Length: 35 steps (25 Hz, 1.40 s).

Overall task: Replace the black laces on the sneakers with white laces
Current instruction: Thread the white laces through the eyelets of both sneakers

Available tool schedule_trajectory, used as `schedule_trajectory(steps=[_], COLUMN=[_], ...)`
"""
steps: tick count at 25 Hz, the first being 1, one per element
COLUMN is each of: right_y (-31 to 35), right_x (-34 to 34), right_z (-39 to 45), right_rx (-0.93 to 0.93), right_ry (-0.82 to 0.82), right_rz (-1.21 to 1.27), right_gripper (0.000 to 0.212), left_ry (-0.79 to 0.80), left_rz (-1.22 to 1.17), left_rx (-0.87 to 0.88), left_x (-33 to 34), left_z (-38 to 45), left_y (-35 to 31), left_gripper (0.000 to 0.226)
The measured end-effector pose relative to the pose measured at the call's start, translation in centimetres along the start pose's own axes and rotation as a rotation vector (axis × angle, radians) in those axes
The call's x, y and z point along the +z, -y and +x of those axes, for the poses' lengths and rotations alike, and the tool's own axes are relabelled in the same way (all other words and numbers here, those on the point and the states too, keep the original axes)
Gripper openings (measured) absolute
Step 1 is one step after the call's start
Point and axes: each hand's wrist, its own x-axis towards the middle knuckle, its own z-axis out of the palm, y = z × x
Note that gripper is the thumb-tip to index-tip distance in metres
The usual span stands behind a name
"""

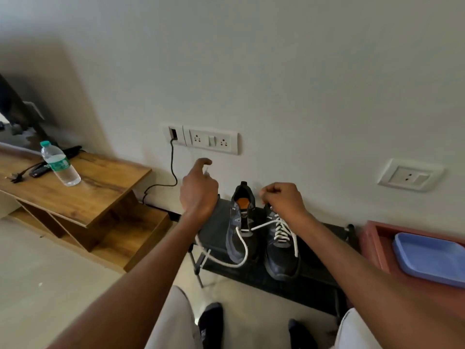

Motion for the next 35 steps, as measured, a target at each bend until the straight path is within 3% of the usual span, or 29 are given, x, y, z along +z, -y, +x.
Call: schedule_trajectory(steps=[7, 10, 16, 22, 24, 27, 31, 35], right_y=[-9.6, -11.2, -11.8, -11.2, -11.0, -10.7, -10.6, -10.7], right_x=[4.9, 5.8, 8.2, 9.5, 9.3, 9.4, 9.6, 10.4], right_z=[2.2, 3.8, 4.5, 4.4, 4.4, 4.3, 4.2, 4.5], right_rx=[-0.03, -0.087, -0.186, -0.233, -0.22, -0.208, -0.218, -0.194], right_ry=[0.081, 0.093, 0.119, 0.168, 0.156, 0.141, 0.112, 0.079], right_rz=[-0.257, -0.347, -0.542, -0.764, -0.786, -0.789, -0.814, -0.835], right_gripper=[0.008, 0.011, 0.007, 0.016, 0.014, 0.011, 0.01, 0.007], left_ry=[0.342, 0.479, 0.566, 0.586, 0.666, 0.819, 0.806, 0.829], left_rz=[0.101, 0.287, 0.468, 0.539, 0.472, 0.524, 0.456, 0.385], left_rx=[-0.204, -0.105, -0.023, 0.154, 0.225, 0.334, 0.317, 0.252], left_x=[9.4, 11.5, 12.6, 12.0, 11.9, 11.9, 11.7, 11.6], left_z=[-0.7, 0.5, 2.3, 2.3, 2.5, 2.7, 3.0, 3.3], left_y=[8.4, 10.0, 11.7, 11.3, 11.2, 11.2, 11.3, 11.7], left_gripper=[0.032, 0.02, 0.031, 0.068, 0.075, 0.069, 0.05, 0.055])
